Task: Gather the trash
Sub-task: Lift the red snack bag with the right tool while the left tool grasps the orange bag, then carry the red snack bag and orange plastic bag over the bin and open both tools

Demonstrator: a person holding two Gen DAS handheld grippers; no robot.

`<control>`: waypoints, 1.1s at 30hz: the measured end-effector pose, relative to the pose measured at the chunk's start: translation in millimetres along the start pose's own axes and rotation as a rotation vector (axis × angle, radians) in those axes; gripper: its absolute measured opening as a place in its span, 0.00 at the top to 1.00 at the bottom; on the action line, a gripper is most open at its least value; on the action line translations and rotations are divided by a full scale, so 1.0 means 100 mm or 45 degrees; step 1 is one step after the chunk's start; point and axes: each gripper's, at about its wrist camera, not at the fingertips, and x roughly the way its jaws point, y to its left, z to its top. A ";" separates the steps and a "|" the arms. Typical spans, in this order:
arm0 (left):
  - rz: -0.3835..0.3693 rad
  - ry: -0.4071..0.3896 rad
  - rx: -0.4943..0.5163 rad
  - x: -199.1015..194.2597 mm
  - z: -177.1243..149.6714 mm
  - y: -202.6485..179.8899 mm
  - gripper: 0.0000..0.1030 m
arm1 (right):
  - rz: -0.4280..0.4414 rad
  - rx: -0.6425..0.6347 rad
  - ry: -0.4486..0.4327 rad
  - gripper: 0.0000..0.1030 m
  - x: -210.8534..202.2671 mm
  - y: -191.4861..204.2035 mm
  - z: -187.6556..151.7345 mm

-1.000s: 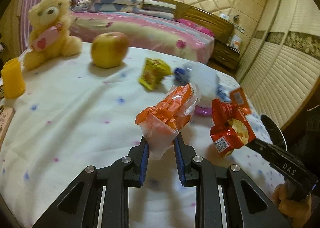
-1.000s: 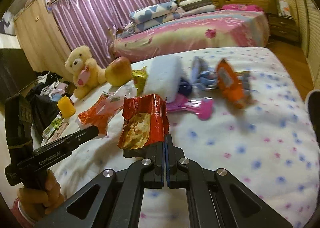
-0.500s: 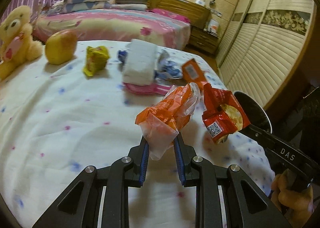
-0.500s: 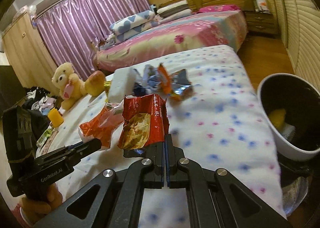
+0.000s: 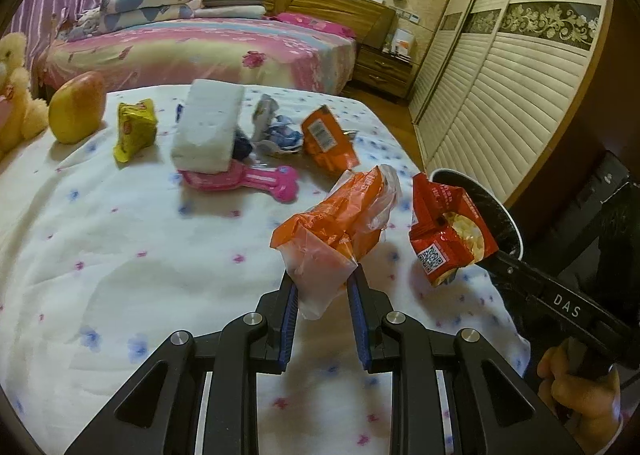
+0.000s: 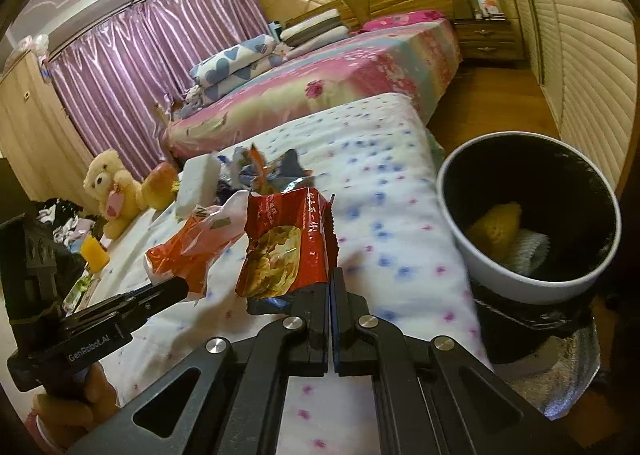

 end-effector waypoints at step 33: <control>-0.138 0.064 0.133 0.60 0.16 -0.85 0.77 | -0.198 0.199 -0.080 1.00 -0.42 -0.94 0.07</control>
